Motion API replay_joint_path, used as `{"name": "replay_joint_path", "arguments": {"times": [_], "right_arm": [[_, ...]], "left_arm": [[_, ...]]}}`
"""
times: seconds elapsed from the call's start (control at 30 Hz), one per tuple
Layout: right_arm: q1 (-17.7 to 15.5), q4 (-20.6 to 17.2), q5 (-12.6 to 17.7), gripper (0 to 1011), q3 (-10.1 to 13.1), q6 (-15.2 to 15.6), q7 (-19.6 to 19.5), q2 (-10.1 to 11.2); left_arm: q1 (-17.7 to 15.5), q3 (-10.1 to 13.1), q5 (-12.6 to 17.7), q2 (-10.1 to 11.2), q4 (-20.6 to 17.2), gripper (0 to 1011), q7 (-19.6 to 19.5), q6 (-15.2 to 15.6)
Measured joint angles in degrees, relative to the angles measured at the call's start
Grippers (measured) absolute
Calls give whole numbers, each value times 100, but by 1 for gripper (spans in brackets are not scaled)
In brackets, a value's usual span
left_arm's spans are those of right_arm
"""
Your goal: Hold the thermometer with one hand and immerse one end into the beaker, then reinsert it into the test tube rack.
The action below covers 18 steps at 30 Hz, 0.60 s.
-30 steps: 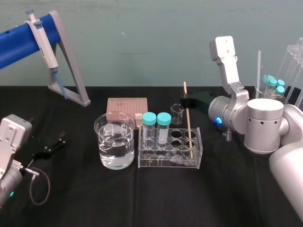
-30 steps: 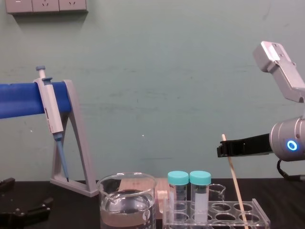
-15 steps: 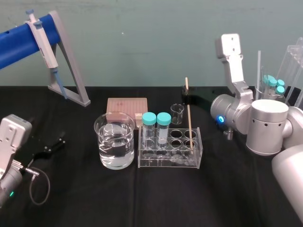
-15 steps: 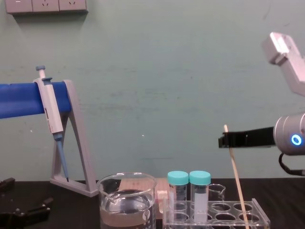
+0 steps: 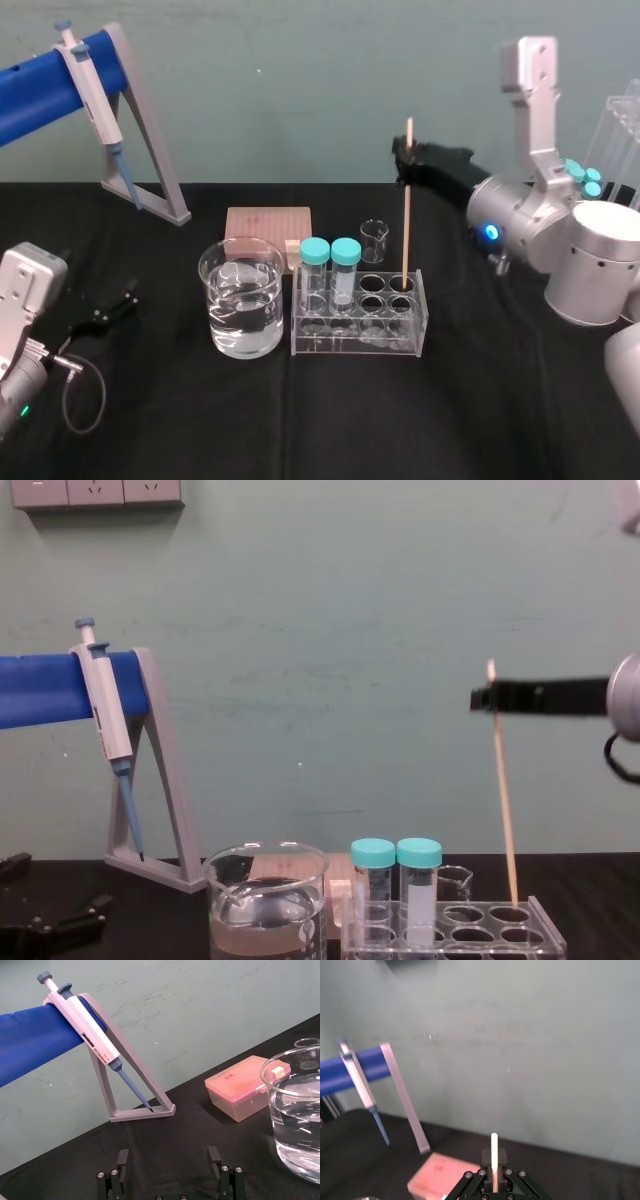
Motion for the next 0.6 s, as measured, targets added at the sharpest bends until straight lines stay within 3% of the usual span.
{"name": "replay_joint_path", "arguments": {"times": [0.3,0.6], "right_arm": [[-86,-541,129,53,199,-293,139,174],[62,-801,287,53,143,-391,298,283]], "left_arm": [[0,0,0,0,0,1004,0,0],[0,0,0,0,0,1004,0,0]]}}
